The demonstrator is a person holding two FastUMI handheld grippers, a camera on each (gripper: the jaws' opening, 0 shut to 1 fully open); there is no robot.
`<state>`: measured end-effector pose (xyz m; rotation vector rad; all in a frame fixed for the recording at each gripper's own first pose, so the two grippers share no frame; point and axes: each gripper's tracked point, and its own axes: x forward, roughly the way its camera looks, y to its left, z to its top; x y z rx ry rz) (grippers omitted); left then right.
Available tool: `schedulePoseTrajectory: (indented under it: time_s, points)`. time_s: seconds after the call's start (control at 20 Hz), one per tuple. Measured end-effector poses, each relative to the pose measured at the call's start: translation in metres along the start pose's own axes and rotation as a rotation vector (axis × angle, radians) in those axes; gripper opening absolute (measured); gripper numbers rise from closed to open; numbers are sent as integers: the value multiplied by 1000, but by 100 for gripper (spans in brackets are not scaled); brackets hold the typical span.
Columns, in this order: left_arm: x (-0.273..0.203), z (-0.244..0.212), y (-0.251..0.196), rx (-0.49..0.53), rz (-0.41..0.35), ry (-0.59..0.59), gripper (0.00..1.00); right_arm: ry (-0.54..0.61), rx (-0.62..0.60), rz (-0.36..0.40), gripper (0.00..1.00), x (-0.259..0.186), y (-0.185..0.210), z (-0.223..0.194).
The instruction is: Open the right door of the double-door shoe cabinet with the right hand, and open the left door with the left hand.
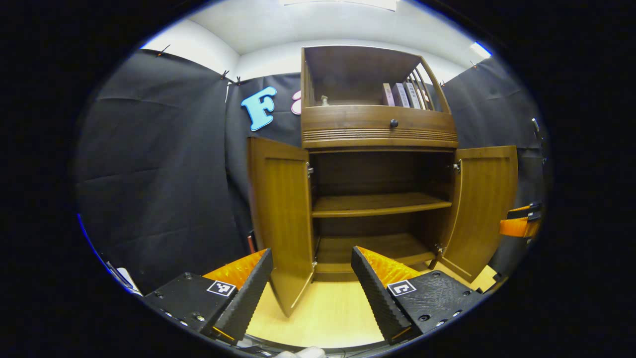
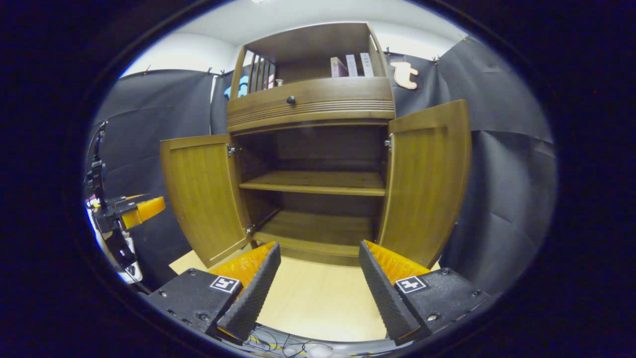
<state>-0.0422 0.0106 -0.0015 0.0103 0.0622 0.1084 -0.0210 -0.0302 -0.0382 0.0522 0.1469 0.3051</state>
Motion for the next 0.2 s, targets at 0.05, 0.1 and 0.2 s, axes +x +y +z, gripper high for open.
schedulePoseTrajectory:
  time_s: [0.05, 0.1, 0.2]
  points:
    - [2, 7, -14, -13, -15, -9, 95, -12, 9, -15, 99, -2, -6, 5]
    - [5, 13, -27, -30, -30, -11, 95, -22, 19, -30, 99, -3, -12, 9]
    - [12, 17, -50, -42, -54, -16, 84, -45, 46, -64, 99, -8, -23, 18]
